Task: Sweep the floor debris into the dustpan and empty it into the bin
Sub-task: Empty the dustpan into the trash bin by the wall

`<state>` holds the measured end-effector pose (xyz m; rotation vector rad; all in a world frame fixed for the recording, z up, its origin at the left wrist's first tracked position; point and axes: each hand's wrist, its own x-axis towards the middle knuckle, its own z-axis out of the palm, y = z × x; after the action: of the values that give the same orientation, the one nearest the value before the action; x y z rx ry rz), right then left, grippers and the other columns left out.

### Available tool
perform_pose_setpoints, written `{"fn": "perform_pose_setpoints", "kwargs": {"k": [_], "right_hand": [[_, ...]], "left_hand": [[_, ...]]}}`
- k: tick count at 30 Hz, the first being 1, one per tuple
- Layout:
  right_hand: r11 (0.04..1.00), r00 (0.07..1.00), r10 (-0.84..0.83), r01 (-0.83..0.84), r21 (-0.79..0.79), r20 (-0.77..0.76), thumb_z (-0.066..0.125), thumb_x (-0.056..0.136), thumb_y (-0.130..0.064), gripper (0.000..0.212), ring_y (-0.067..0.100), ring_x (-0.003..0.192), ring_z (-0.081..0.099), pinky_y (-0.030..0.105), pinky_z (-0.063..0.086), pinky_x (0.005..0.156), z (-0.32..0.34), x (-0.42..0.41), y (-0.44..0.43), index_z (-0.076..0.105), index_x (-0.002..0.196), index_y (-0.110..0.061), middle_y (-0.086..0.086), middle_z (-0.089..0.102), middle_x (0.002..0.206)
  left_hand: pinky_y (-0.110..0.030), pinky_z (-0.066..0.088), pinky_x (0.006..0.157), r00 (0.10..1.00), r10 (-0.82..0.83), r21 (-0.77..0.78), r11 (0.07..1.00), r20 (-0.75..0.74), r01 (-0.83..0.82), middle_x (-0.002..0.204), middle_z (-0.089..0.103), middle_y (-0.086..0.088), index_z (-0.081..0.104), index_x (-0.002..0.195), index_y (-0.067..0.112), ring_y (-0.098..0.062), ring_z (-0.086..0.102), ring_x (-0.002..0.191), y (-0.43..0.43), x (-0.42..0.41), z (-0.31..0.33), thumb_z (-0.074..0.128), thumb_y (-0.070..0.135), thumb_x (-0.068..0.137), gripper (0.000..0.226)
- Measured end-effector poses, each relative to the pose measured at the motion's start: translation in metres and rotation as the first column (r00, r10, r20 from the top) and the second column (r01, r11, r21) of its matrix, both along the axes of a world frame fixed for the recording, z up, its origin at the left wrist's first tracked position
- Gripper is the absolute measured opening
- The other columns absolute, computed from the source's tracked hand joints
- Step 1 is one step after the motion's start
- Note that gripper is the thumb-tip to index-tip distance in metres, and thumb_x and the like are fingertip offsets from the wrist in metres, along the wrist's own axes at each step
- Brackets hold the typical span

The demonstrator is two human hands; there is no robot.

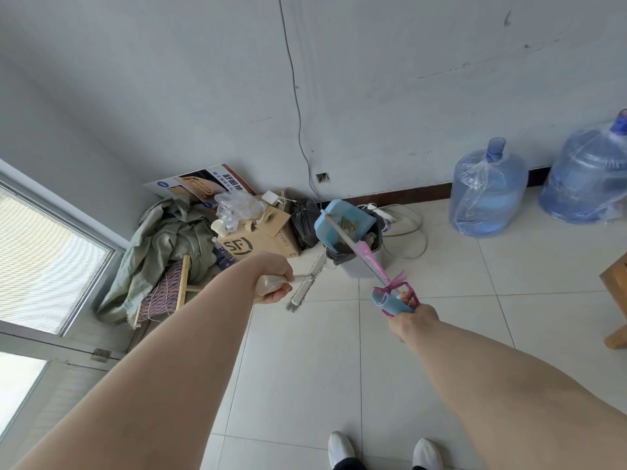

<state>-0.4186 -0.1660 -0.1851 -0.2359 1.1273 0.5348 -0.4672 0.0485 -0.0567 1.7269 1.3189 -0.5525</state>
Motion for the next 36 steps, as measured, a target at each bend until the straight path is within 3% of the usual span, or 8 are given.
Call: {"fn": "perform_pose_setpoints", "kwargs": {"k": [3, 7, 21, 24, 27, 31, 33, 36], "right_hand": [[0.999, 0.999, 0.042, -0.042, -0.021, 0.014, 0.035, 0.102, -0.004, 0.036, 0.012, 0.018, 0.045, 0.016, 0.039, 0.026, -0.004, -0.003, -0.001, 0.05, 0.069, -0.008, 0.001, 0.052, 0.041], [0.999, 0.996, 0.047, -0.048, 0.012, 0.071, 0.033, 0.102, -0.006, 0.04, 0.013, 0.023, 0.044, 0.025, 0.048, 0.093, -0.013, -0.001, 0.005, 0.047, 0.064, -0.01, -0.001, 0.047, 0.04], [0.998, 0.997, -0.06, 0.06, 0.003, -0.038, 0.037, 0.102, -0.007, 0.038, 0.012, 0.018, 0.041, 0.025, 0.039, 0.052, 0.007, -0.016, 0.003, 0.045, 0.065, -0.01, -0.002, 0.048, 0.05], [1.0, 1.0, 0.002, -0.002, 0.015, 0.019, 0.032, 0.104, -0.007, 0.04, 0.012, 0.016, 0.04, 0.022, 0.048, 0.056, 0.011, -0.022, -0.003, 0.043, 0.067, -0.01, 0.003, 0.041, 0.026], [0.999, 0.996, 0.04, -0.042, 0.025, 0.074, 0.024, 0.105, -0.008, 0.039, 0.019, 0.026, 0.049, 0.034, 0.042, 0.1, 0.018, -0.031, -0.004, 0.039, 0.069, -0.012, 0.008, 0.041, 0.024], [0.999, 1.0, -0.029, 0.029, -0.016, -0.011, 0.033, 0.103, -0.007, 0.038, 0.017, 0.041, 0.05, 0.023, 0.041, 0.101, 0.018, -0.02, 0.001, 0.043, 0.067, -0.009, 0.005, 0.049, 0.039], [0.996, 0.995, -0.084, 0.083, -0.011, -0.046, 0.038, 0.102, -0.007, 0.036, 0.013, 0.052, 0.045, 0.024, 0.048, 0.092, 0.014, -0.017, 0.002, 0.045, 0.067, -0.009, 0.001, 0.047, 0.061], [0.995, 0.994, -0.1, 0.1, 0.005, -0.051, 0.036, 0.102, -0.005, 0.038, 0.014, 0.028, 0.045, 0.028, 0.042, 0.056, 0.01, -0.019, -0.004, 0.041, 0.065, -0.011, 0.0, 0.047, 0.05]], "left_hand": [[-0.015, 0.042, 0.032, 1.0, 0.0, -0.003, 1.0, -0.01, 0.0, 0.069, 0.054, -0.012, 0.046, 0.092, 0.003, -0.011, 0.048, 0.027, 0.0, 0.0, -0.001, 0.051, 0.004, 0.093, 0.005], [-0.014, 0.043, 0.032, 1.0, -0.009, -0.013, 1.0, -0.023, 0.008, 0.069, 0.053, -0.011, 0.046, 0.097, 0.003, -0.011, 0.048, 0.027, 0.0, 0.0, -0.003, 0.051, 0.005, 0.093, 0.006], [-0.014, 0.044, 0.034, 0.999, -0.02, 0.012, 1.0, -0.025, 0.02, 0.065, 0.054, -0.01, 0.047, 0.09, 0.003, -0.011, 0.048, 0.026, 0.01, -0.007, 0.003, 0.051, 0.005, 0.093, 0.005], [-0.015, 0.044, 0.033, 0.999, -0.029, 0.019, 0.999, -0.028, 0.03, 0.065, 0.053, -0.01, 0.047, 0.092, 0.003, -0.011, 0.048, 0.026, 0.011, -0.005, 0.001, 0.05, 0.005, 0.093, 0.003], [-0.015, 0.043, 0.032, 0.999, -0.035, 0.013, 0.999, -0.036, 0.035, 0.065, 0.054, -0.01, 0.048, 0.093, 0.003, -0.011, 0.048, 0.026, 0.011, -0.006, 0.0, 0.051, 0.005, 0.093, 0.004], [-0.014, 0.041, 0.03, 0.998, -0.048, 0.015, 0.999, -0.052, 0.048, 0.065, 0.052, -0.009, 0.048, 0.089, 0.002, -0.011, 0.046, 0.024, 0.011, -0.007, 0.005, 0.05, 0.006, 0.094, 0.008], [-0.013, 0.04, 0.029, 0.997, -0.05, 0.008, 0.999, -0.056, 0.051, 0.064, 0.052, -0.009, 0.048, 0.091, 0.002, -0.011, 0.047, 0.023, 0.011, -0.007, 0.006, 0.05, 0.007, 0.095, 0.007], [-0.014, 0.043, 0.032, 0.999, -0.046, -0.001, 0.999, -0.019, 0.046, 0.066, 0.054, -0.01, 0.048, 0.094, 0.002, -0.01, 0.048, 0.026, 0.01, -0.006, 0.004, 0.051, 0.005, 0.094, 0.004]]}}
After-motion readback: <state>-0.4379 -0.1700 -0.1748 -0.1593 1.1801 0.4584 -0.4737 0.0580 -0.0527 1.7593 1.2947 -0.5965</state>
